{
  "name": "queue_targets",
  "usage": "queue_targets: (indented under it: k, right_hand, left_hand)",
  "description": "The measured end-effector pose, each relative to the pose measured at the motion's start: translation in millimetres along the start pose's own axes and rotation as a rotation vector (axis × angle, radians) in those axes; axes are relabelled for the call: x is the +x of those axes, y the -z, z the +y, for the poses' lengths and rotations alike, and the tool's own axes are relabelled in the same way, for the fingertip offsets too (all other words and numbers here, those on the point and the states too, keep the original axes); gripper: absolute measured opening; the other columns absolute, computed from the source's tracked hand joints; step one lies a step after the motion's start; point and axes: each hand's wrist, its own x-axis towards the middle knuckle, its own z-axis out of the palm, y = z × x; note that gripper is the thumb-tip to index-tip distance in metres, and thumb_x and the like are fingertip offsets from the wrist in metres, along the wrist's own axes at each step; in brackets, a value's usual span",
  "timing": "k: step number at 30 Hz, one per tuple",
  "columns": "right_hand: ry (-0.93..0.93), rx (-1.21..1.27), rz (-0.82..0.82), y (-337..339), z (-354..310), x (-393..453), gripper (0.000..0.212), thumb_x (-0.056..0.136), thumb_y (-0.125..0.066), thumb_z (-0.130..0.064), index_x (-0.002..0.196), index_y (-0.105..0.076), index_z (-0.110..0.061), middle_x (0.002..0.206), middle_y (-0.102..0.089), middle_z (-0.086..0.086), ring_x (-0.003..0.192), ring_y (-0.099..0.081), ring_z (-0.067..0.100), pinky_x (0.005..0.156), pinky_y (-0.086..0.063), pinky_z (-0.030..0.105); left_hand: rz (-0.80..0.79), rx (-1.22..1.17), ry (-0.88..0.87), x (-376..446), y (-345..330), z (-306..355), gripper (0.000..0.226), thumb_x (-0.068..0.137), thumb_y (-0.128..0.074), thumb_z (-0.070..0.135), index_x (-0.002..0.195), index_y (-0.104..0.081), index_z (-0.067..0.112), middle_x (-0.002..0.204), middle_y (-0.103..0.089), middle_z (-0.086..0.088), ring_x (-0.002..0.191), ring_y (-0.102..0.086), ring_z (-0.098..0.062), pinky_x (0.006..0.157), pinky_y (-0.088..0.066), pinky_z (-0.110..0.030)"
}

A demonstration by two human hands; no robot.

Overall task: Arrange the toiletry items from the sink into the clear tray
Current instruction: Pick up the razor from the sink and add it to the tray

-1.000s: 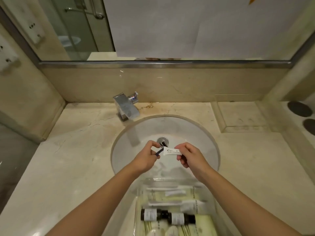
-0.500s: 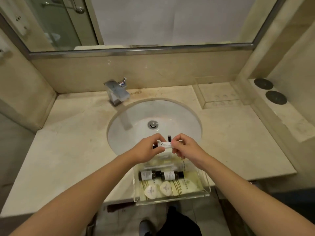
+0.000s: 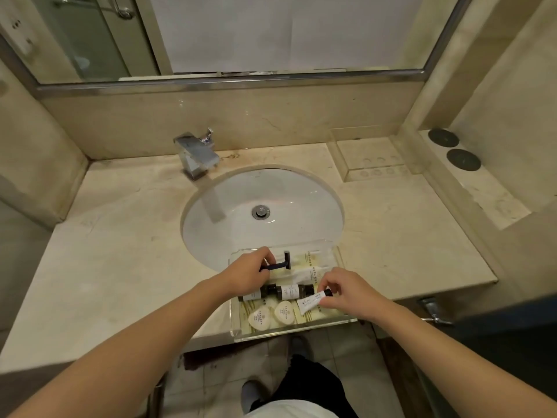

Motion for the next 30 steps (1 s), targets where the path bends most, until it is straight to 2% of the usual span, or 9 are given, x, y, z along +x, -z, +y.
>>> queue_targets:
  k: [6,12,17,20,22,26,30]
  right_hand:
    - [0.048,-0.3,-0.023,-11,1,-4,0.017,0.082,-0.066,-0.037,0.096,-0.061,-0.029,0.088,-0.048,-0.011,0.078,-0.05,0.011,0.063,-0.039,0.024]
    - [0.107,-0.457,-0.019,-17,2,-7,0.018,0.084,-0.06,-0.037,0.098,-0.057,-0.028,0.089,-0.048,-0.012,0.08,-0.048,0.011,0.064,-0.036,0.026]
    - [0.128,-0.553,-0.016,-12,0,-7,0.029,0.08,-0.059,-0.043,0.105,-0.057,-0.027,0.098,-0.06,-0.008,0.084,-0.054,0.014,0.064,-0.038,0.029]
    - [0.098,-0.505,0.001,-7,-1,-8,0.039,0.078,-0.06,-0.053,0.108,-0.054,-0.028,0.09,-0.053,-0.015,0.08,-0.051,0.012,0.066,-0.04,0.029]
    - [0.066,-0.411,0.053,-3,-3,-8,0.037,0.08,-0.06,-0.055,0.106,-0.053,-0.029,0.081,-0.049,-0.016,0.073,-0.05,0.01,0.064,-0.04,0.028]
    - [0.042,-0.209,0.168,6,-8,-5,0.022,0.086,-0.061,-0.041,0.101,-0.049,-0.028,0.071,-0.053,-0.008,0.067,-0.053,0.012,0.062,-0.043,0.028]
    - [0.081,-0.203,0.202,10,-17,-1,0.02,0.088,-0.06,-0.032,0.106,-0.054,-0.029,0.07,-0.049,-0.012,0.066,-0.049,0.009,0.061,-0.042,0.026]
  left_hand:
    - [0.008,-0.018,-0.004,-1,-9,2,0.019,0.092,-0.05,0.013,0.109,-0.056,0.019,0.1,-0.063,0.0,0.088,-0.06,-0.017,0.077,-0.048,-0.027]
    - [0.017,-0.049,-0.035,-2,-13,5,0.018,0.092,-0.052,0.015,0.107,-0.061,0.019,0.099,-0.066,0.001,0.092,-0.062,-0.017,0.08,-0.048,-0.025]
    - [0.008,-0.05,-0.058,-3,-17,9,0.018,0.093,-0.051,0.016,0.107,-0.062,0.017,0.098,-0.069,-0.001,0.083,-0.06,-0.015,0.073,-0.048,-0.024]
    - [0.006,-0.051,-0.07,-3,-20,11,0.019,0.093,-0.052,0.016,0.109,-0.062,0.017,0.097,-0.066,0.001,0.086,-0.06,-0.015,0.074,-0.047,-0.022]
    - [0.013,-0.051,-0.075,-2,-21,14,0.02,0.093,-0.053,0.016,0.11,-0.062,0.016,0.098,-0.063,0.003,0.09,-0.06,-0.015,0.079,-0.047,-0.024]
    - [0.009,-0.058,-0.082,0,-25,21,0.019,0.092,-0.054,0.015,0.109,-0.063,0.016,0.096,-0.064,0.002,0.09,-0.061,-0.019,0.081,-0.051,-0.03]
    - [-0.011,-0.06,-0.105,2,-33,28,0.018,0.092,-0.054,0.016,0.107,-0.064,0.016,0.098,-0.067,-0.001,0.091,-0.063,-0.021,0.083,-0.052,-0.034]
